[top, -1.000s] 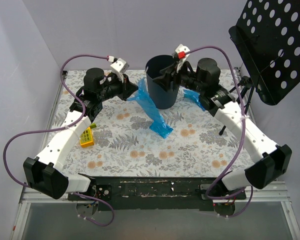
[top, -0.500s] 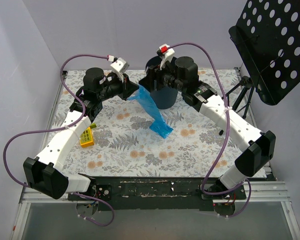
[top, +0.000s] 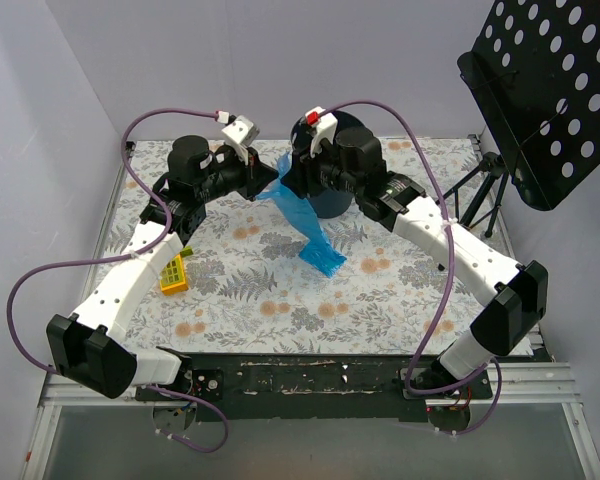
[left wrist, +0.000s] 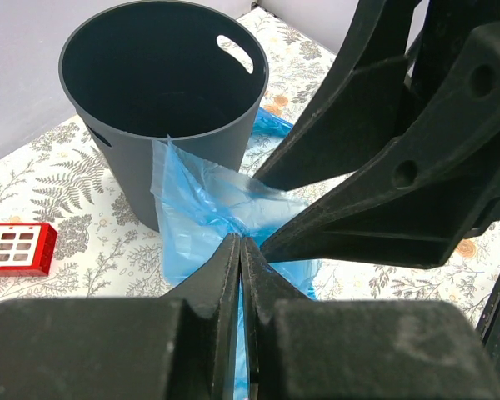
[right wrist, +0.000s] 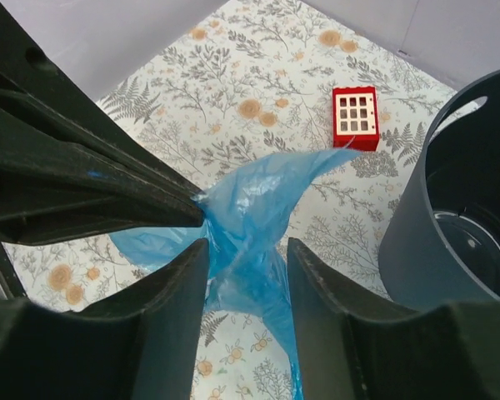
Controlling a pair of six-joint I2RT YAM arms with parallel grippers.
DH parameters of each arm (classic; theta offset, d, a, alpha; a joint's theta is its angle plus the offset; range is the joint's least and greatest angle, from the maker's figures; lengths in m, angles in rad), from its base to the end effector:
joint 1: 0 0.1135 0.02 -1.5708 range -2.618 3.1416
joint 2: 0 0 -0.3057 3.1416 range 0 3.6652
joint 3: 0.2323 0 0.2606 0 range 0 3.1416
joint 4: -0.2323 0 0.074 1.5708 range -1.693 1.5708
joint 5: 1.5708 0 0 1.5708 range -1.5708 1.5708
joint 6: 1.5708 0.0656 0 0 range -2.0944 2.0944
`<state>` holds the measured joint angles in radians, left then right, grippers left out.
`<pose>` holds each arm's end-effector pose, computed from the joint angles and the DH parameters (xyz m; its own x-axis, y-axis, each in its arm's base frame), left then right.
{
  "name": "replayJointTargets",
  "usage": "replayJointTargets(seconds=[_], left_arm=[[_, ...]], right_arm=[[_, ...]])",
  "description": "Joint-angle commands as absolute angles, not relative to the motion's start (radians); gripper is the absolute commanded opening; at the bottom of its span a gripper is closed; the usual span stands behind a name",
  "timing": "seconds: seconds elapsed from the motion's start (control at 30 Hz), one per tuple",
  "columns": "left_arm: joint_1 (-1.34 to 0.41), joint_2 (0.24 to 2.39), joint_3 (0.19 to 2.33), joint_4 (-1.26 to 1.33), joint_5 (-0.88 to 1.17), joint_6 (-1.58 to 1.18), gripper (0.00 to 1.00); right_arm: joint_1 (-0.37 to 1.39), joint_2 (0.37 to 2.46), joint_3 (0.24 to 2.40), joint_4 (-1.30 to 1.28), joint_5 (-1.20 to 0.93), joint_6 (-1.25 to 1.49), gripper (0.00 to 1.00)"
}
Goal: Put the trash bags into the trash bin
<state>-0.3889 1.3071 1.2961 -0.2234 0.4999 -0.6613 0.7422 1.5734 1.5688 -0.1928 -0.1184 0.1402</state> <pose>0.2865 -0.1514 0.4353 -0.6389 -0.3207 -0.6992 0.4711 0.5555 -0.6852 0.2977 0.2836 0.4507 -0.2488 -0.0399 -0.9677 -0.7289 0.6657 0.1600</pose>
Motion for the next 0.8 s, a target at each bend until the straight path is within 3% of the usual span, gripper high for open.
replayJointTargets(seconds=[0.0,0.1,0.3,0.57,0.6,0.67,0.7,0.77], left_arm=[[-0.396,1.269,1.302,-0.201,0.483,-0.646,0.00],[-0.397,1.261,1.296,-0.202,0.483,-0.646,0.00],[-0.397,1.243,1.278,-0.218,0.462,-0.634,0.00],[-0.397,1.233,1.244,-0.232,0.465,-0.681,0.00],[-0.397,1.236,1.247,-0.223,0.497,-0.710,0.13],[-0.397,1.241,1.236,-0.177,0.590,-0.770,0.50],[-0.397,1.249,1.232,-0.141,0.642,-0.805,0.61],[-0.400,1.279,1.245,-0.108,0.754,-0.862,0.68]], right_arm=[[0.747,1.517,1.546,-0.198,-0.104,0.103,0.48],[0.749,1.502,1.519,-0.189,-0.081,0.110,0.41],[0.744,1.465,1.479,-0.149,-0.048,0.100,0.01],[0.732,1.324,1.247,0.075,-0.163,-0.164,0.01],[0.732,1.312,1.227,0.080,-0.166,-0.182,0.01],[0.732,1.298,1.207,0.084,-0.178,-0.209,0.01],[0.732,1.296,1.204,0.086,-0.173,-0.210,0.01],[0.733,1.298,1.204,0.084,-0.163,-0.212,0.01]])
